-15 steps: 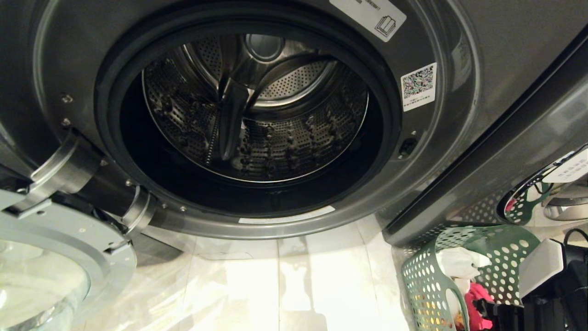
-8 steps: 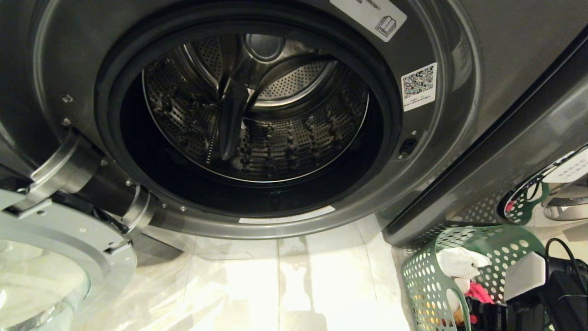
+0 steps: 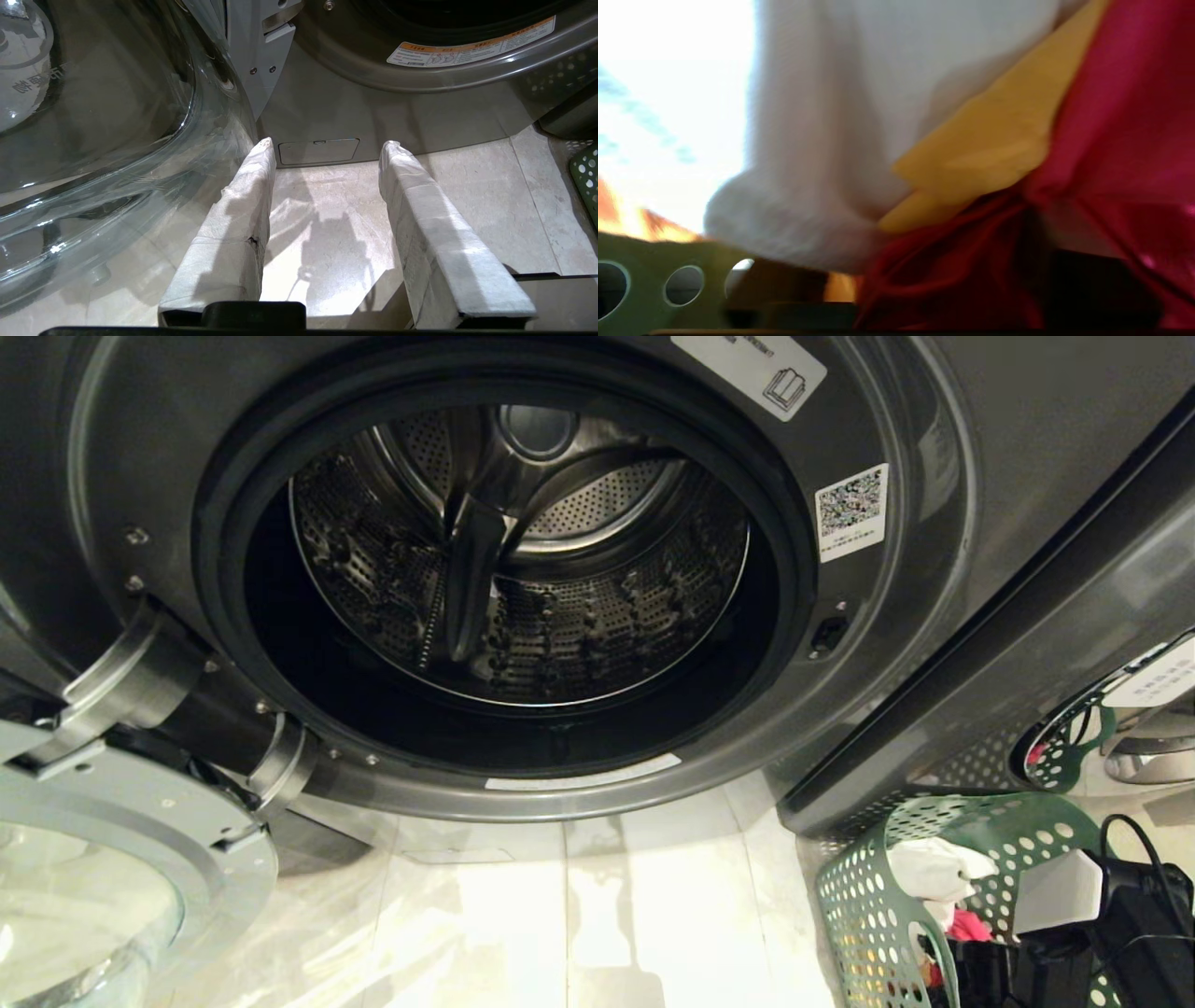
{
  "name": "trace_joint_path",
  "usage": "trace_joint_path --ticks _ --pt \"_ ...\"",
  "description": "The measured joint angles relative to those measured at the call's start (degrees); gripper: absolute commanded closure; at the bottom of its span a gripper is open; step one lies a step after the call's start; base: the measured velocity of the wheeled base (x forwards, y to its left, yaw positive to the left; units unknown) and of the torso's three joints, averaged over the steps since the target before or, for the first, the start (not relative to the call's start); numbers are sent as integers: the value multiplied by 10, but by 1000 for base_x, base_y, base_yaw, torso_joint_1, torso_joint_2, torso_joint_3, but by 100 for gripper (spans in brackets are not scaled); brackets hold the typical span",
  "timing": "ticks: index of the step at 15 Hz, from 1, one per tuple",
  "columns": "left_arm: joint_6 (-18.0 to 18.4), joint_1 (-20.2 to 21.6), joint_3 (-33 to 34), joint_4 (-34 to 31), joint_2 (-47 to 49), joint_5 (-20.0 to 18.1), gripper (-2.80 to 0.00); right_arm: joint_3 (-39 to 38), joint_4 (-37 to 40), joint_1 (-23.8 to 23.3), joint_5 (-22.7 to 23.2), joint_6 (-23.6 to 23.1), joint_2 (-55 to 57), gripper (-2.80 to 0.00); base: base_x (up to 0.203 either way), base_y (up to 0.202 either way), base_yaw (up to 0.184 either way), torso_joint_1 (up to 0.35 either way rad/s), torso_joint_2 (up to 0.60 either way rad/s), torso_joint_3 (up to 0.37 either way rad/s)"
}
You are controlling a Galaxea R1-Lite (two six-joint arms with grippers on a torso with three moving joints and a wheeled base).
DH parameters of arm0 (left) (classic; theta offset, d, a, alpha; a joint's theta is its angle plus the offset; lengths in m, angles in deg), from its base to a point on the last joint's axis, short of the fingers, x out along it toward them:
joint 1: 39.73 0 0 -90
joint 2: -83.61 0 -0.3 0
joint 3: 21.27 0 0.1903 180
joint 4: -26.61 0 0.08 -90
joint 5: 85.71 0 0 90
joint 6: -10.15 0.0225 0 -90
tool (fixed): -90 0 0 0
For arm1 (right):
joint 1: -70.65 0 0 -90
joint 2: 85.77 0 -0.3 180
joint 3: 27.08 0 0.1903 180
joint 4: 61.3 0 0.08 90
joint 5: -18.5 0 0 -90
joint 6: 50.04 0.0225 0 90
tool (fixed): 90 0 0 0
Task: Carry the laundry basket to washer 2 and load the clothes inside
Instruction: Place the clothes into the washing machine
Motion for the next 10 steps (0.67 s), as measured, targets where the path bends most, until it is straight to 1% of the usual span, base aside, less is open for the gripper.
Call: trace_joint_path --ticks 5,10 --pt "0 0 0 0 0 0 0 4 16 -2 0 2 0 0 0 0 0 0 0 0" --pt "1 0 0 0 0 0 0 -21 22 -5 1 -2 -10 0 0 0 0 0 0 0"
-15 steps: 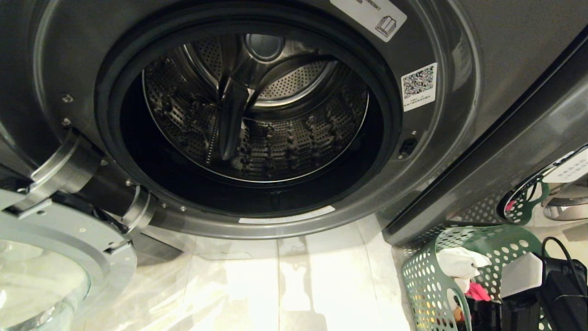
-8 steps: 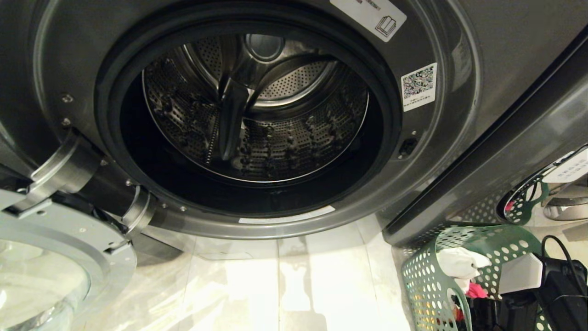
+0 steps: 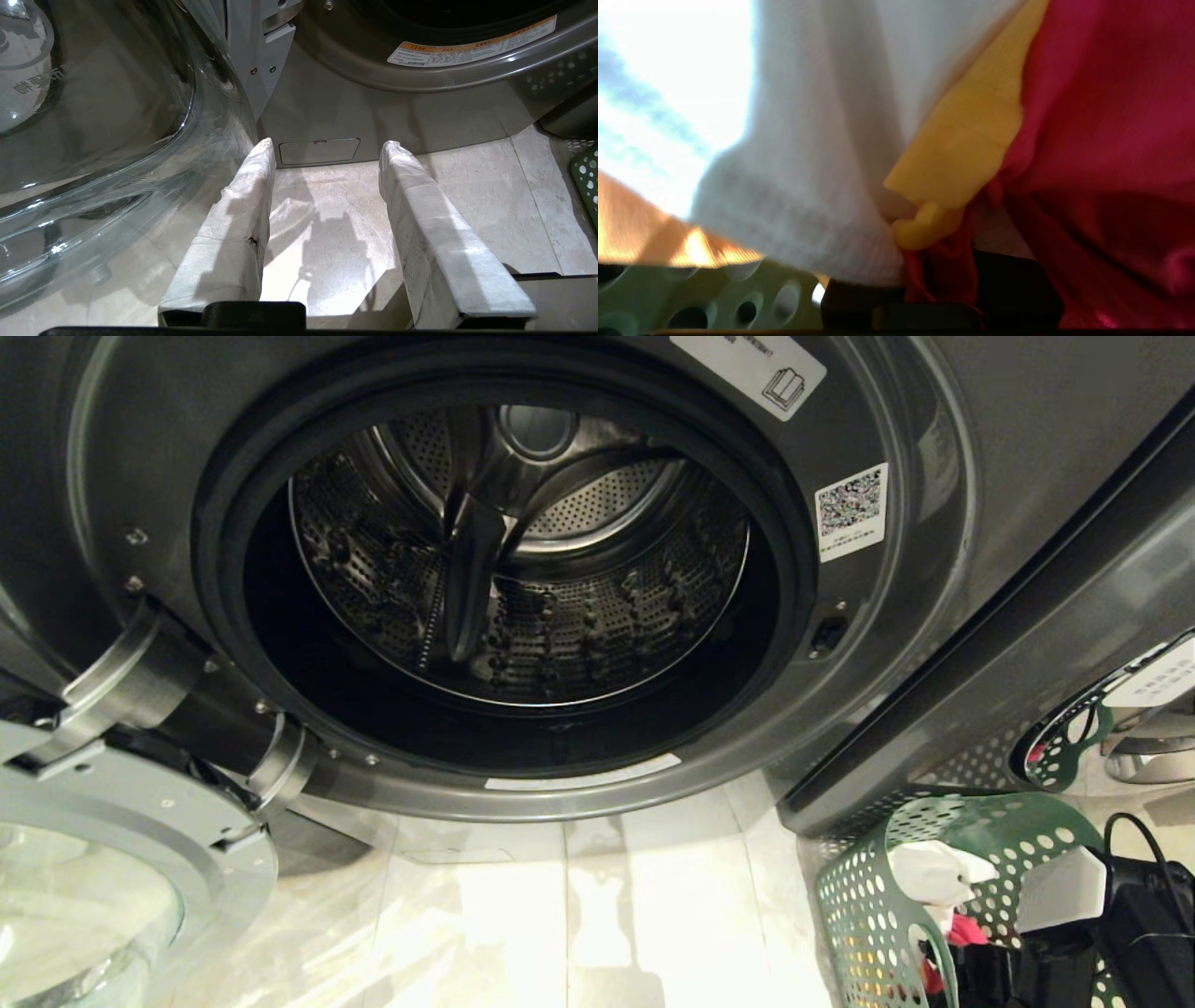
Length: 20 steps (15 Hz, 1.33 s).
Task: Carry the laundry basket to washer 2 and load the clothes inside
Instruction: Place the clothes into the washing machine
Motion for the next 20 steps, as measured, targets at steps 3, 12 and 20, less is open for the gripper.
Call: trace_joint_path --ticks 3,12,20 --pt "-1 0 0 0 0 0 0 -71 0 -5 26 -7 -46 0 0 0 0 0 0 0" --pt "-3 0 0 2 0 -3 0 -410 10 -84 93 -43 -397 0 0 0 0 0 0 0" --pt "-4 0 0 1 0 0 0 -275 380 -129 99 -40 -839 0 0 0 0 0 0 0"
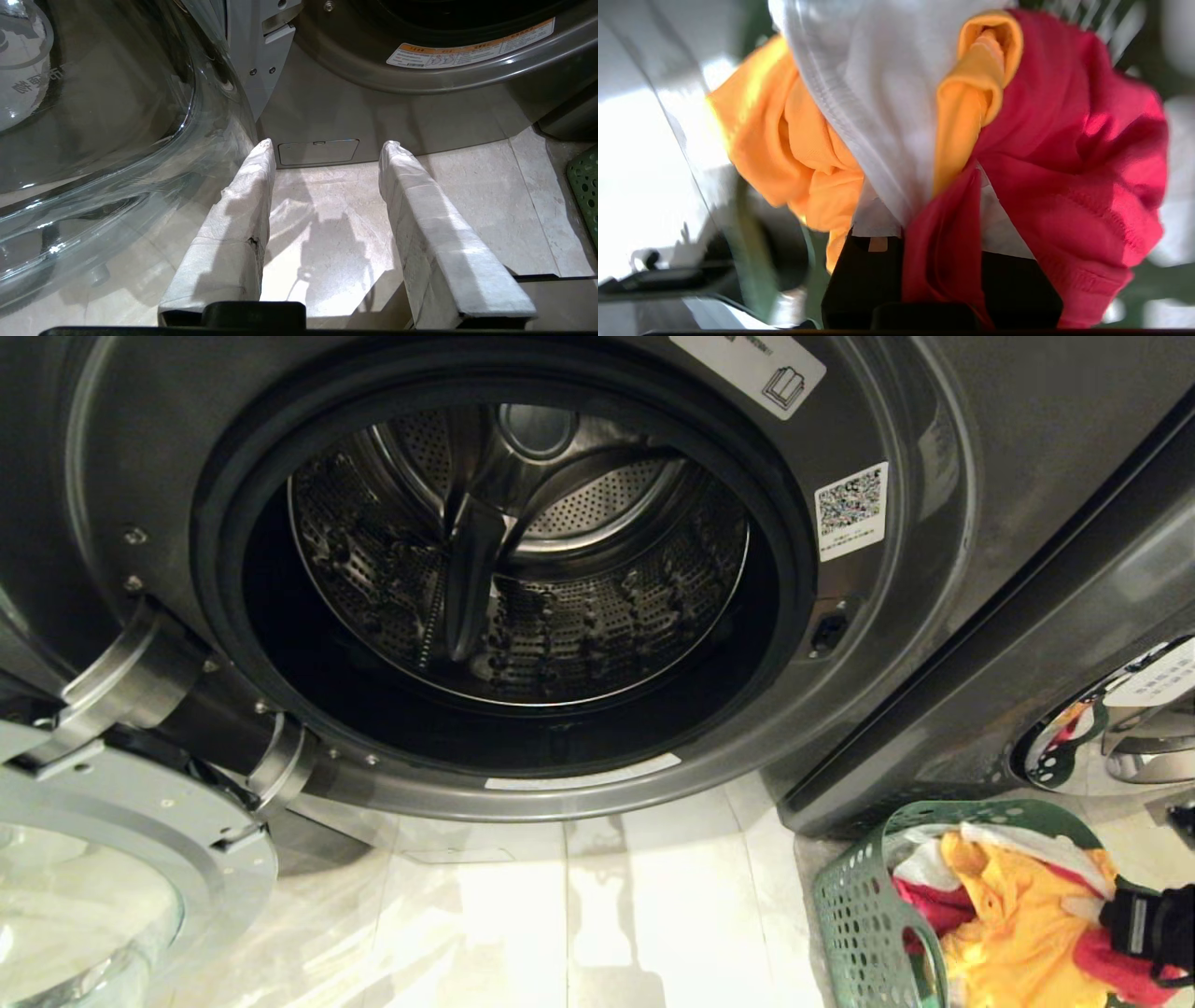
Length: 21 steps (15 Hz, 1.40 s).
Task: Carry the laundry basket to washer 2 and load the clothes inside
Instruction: Place the clothes into the washing machine
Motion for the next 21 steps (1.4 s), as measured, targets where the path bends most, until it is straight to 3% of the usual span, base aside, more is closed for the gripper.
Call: trace_joint_path --ticks 3,8,12,16,21 --pt "3 0 0 0 0 -1 0 112 214 -3 15 3 -145 0 0 0 0 0 0 0" --pt "1 0 0 -1 0 -1 0 185 467 3 32 1 -362 0 0 0 0 0 0 0" --pt "0 0 0 -1 0 0 0 232 652 58 37 -18 -514 0 0 0 0 0 0 0" --pt "4 0 0 -1 0 1 0 283 698 126 61 -55 -569 0 0 0 0 0 0 0" --pt "0 0 0 -1 0 2 0 330 670 291 80 -81 -524 0 0 0 0 0 0 0"
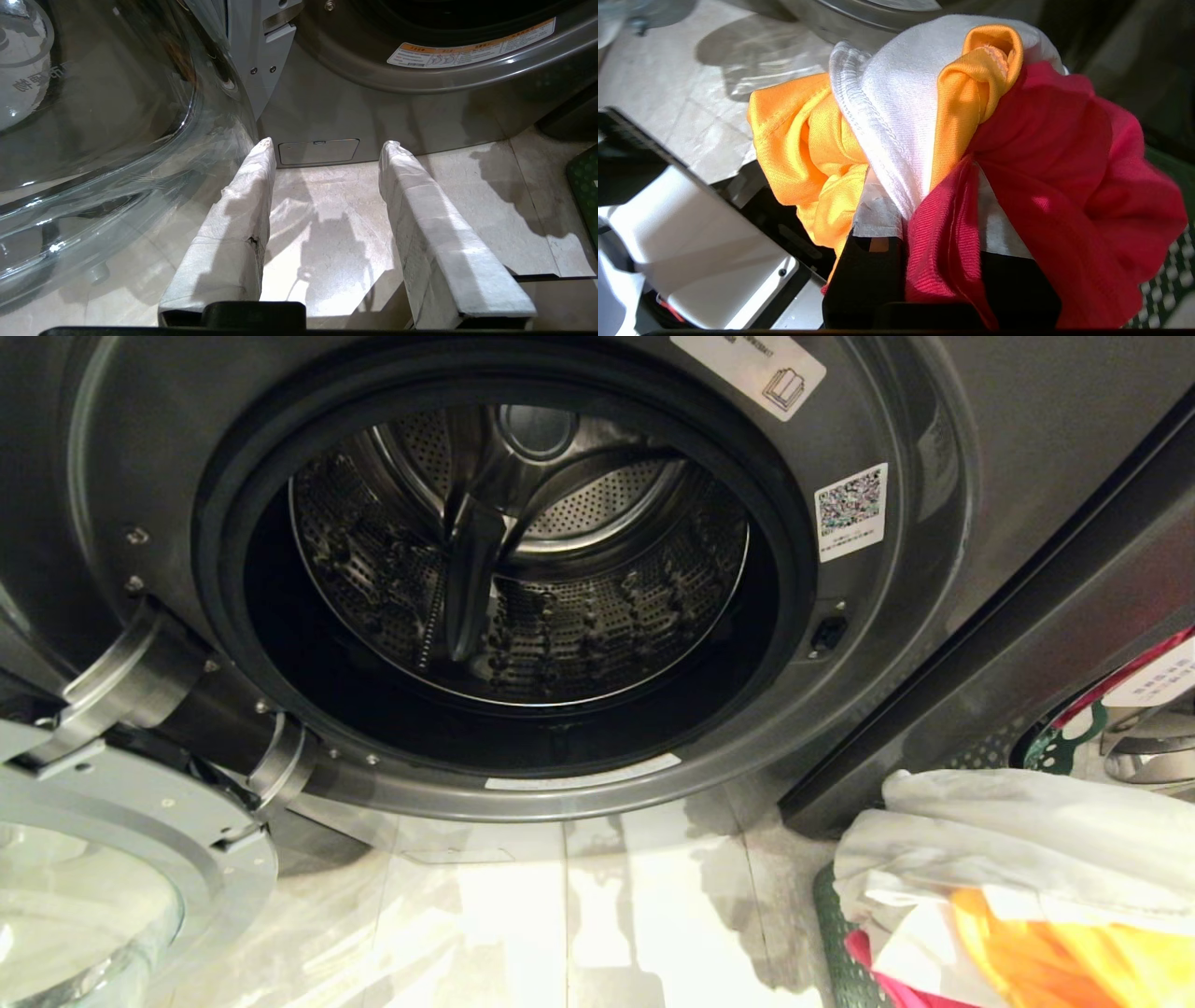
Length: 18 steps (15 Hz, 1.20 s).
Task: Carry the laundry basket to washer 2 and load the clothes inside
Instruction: Place the clothes into the washing machine
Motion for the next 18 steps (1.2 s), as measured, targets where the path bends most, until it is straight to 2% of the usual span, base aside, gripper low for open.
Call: trace_joint_path --ticks 4,7,10,13,16,18 --pt "0 0 0 0 0 0 0 28 -47 148 -2 -7 60 0 0 0 0 0 0 0" --pt "0 0 0 0 0 0 0 46 -68 221 -31 -46 110 0 0 0 0 0 0 0" --pt "2 0 0 0 0 0 0 49 -99 301 -91 -58 150 0 0 0 0 0 0 0" --pt "4 0 0 0 0 -1 0 48 -157 399 -186 -66 206 0 0 0 0 0 0 0" --pt "4 0 0 0 0 -1 0 43 -261 454 -271 -66 280 0 0 0 0 0 0 0" --pt "4 0 0 0 0 -1 0 42 -311 480 -296 -66 319 0 0 0 0 0 0 0"
